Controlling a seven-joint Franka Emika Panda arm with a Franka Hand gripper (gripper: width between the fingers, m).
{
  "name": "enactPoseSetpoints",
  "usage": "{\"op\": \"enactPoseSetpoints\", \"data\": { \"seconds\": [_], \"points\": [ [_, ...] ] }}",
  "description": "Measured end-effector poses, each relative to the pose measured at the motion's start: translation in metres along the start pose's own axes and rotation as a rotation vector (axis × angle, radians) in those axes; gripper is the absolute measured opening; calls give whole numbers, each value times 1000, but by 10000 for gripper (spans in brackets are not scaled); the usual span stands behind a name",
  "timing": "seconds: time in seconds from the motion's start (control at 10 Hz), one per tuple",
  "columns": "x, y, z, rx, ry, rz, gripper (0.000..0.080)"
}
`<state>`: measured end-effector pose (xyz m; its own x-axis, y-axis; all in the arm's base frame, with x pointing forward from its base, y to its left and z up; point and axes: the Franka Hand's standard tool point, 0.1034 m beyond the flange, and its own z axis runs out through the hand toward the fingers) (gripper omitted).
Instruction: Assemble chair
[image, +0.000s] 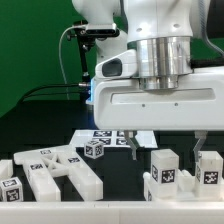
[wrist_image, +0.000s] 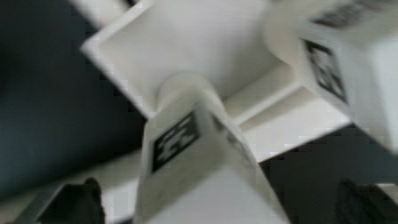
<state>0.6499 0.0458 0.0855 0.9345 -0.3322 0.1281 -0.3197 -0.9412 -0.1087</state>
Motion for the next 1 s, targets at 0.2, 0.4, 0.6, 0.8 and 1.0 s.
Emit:
{"op": "enactPoseSetpoints", "data": {
  "seconds": [0.2,0.4,0.6,0.8,1.0],
  "points": [
    [1,2,1,2,4,-132,649],
    [1,2,1,2,4,-122,527],
    [1,3,1,2,4,42,279],
    [2,4,1,1,4,223,281],
    [4,6,1,0,3,598,281]
  ]
}}
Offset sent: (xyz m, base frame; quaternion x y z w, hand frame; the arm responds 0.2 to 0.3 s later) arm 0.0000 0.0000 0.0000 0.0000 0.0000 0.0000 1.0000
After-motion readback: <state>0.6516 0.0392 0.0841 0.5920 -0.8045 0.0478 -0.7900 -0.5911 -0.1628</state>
